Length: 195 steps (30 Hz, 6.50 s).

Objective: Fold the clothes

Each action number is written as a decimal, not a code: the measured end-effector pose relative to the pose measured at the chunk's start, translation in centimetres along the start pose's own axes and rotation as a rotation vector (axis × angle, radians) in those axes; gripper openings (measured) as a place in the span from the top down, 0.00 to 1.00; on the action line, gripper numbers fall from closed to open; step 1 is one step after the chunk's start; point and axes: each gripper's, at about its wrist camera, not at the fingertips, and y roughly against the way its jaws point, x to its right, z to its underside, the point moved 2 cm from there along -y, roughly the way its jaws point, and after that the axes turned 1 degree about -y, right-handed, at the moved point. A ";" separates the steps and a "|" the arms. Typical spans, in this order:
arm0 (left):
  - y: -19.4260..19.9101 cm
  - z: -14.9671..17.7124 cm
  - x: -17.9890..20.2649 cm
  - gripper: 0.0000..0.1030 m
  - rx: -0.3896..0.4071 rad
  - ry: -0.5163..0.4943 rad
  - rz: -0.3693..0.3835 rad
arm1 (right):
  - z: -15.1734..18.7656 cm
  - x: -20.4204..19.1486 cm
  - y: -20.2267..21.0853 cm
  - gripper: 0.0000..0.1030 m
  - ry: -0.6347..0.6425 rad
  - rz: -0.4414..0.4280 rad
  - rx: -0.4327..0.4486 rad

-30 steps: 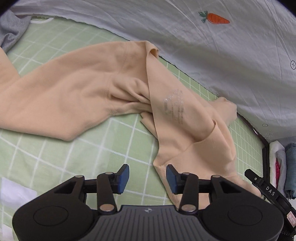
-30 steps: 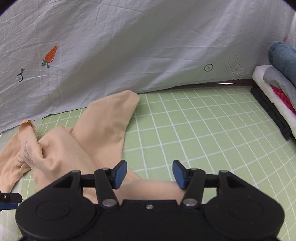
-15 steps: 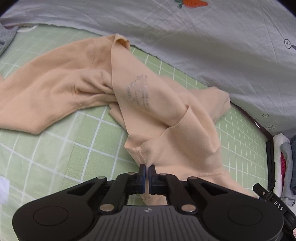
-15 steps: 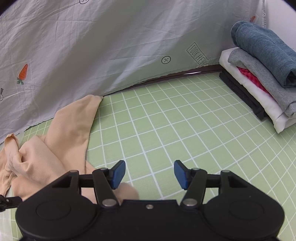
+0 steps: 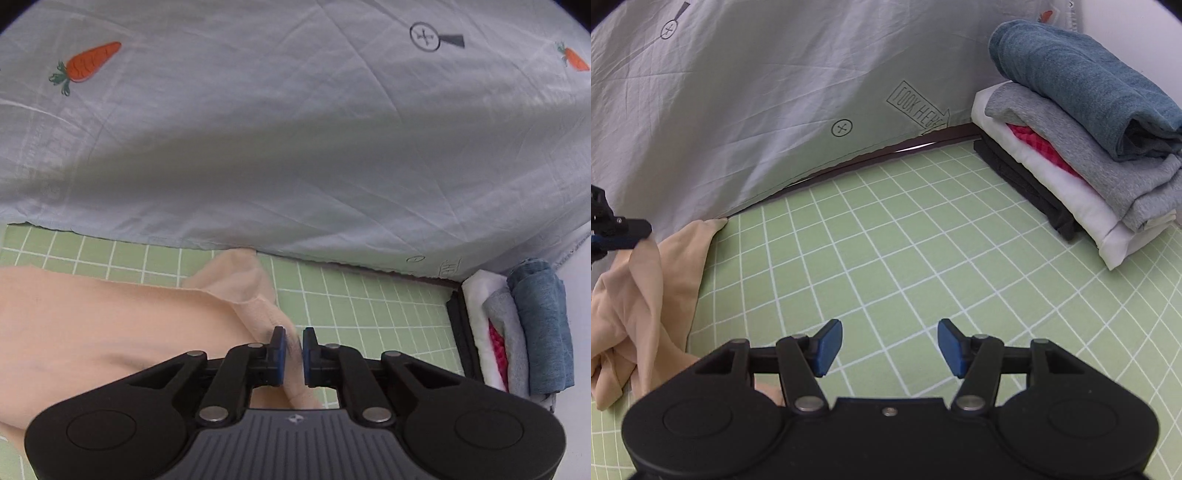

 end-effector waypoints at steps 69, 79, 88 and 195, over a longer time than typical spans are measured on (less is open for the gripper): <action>15.0 2.5 -16.3 0.81 0.085 0.174 -0.264 | -14.7 -10.3 0.6 0.81 0.316 -0.100 0.348; 12.4 6.2 -18.2 0.69 0.014 0.101 -0.340 | -3.0 -11.7 -1.0 0.51 0.171 -0.243 0.002; 11.1 7.5 -19.1 0.67 0.008 0.090 -0.352 | 3.5 -16.4 1.8 0.37 0.341 -0.459 -0.060; 23.8 21.2 -15.5 0.74 0.084 -0.049 -0.494 | 7.7 -12.2 5.1 0.66 0.427 -0.322 -0.053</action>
